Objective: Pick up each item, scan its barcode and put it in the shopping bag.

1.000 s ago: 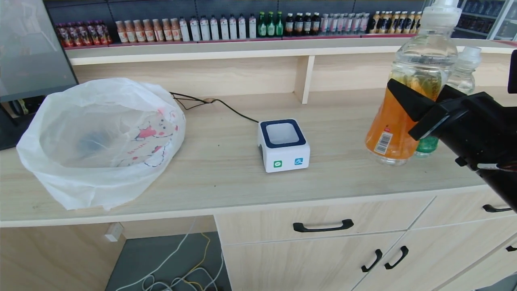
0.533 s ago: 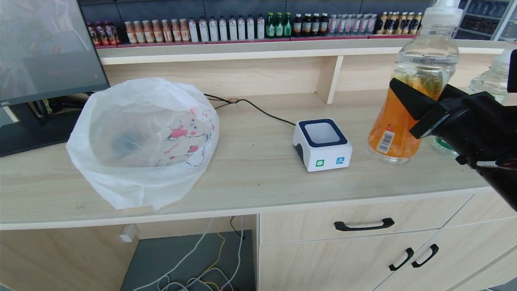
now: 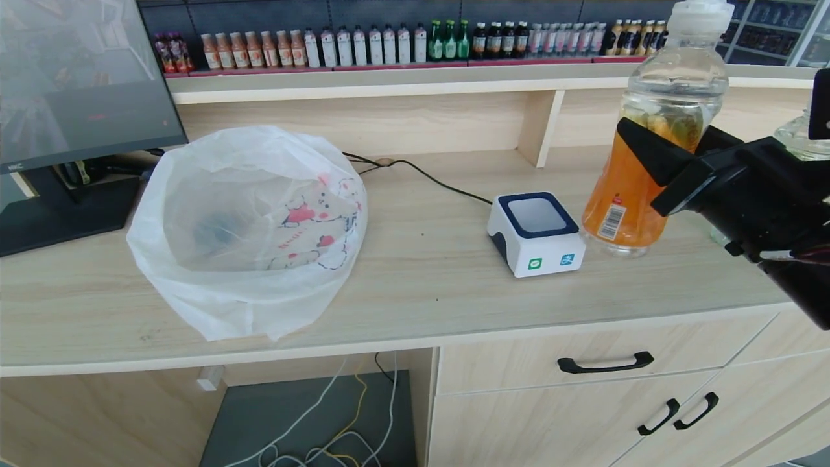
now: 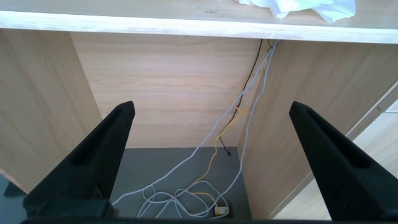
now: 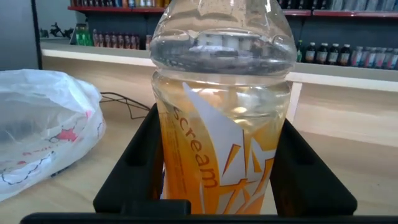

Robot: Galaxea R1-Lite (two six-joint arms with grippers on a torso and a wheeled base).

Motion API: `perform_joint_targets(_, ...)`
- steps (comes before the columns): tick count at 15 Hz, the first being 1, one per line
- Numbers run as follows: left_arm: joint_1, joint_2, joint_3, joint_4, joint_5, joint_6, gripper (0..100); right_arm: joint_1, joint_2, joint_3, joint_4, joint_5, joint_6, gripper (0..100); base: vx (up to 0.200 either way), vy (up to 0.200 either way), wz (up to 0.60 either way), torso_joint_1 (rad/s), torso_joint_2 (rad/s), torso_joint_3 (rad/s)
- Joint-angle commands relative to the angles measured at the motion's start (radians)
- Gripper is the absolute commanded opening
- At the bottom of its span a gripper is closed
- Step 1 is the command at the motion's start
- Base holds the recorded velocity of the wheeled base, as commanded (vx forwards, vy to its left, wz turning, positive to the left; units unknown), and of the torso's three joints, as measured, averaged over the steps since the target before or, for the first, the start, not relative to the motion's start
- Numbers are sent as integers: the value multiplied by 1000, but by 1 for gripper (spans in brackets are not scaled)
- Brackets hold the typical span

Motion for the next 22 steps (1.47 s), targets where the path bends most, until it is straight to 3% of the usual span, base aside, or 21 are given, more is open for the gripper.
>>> perform_joint_targets(1,0,0,0,0,0,0,100,-1,5,-3,-2,13,-16,0,0,0,0,0,0,0)
perform_joint_targets(3,0,0,0,0,0,0,100,-1,5,-20,-2,51,-45,0,0,0,0,0,0,0)
perform_joint_targets(5,0,0,0,0,0,0,100,-6,9,-84,30,212,-128,0,0,0,0,0,0,0)
perform_joint_targets(7,0,0,0,0,0,0,100,-29,5,-123,81,283,-215,0,0,0,0,0,0,0)
perform_joint_targets(11,0,0,0,0,0,0,100,-4,6,-129,86,300,-384,0,0,0,0,0,0,0)
perform_joint_targets(17,0,0,0,0,0,0,100,68,57,-152,87,293,-780,0,0,0,0,0,0,0)
perform_joint_targets(19,0,0,0,0,0,0,100,83,74,-142,61,312,-856,0,0,0,0,0,0,0)
perform_joint_targets(22,0,0,0,0,0,0,100,108,190,-156,-89,431,-927,0,0,0,0,0,0,0)
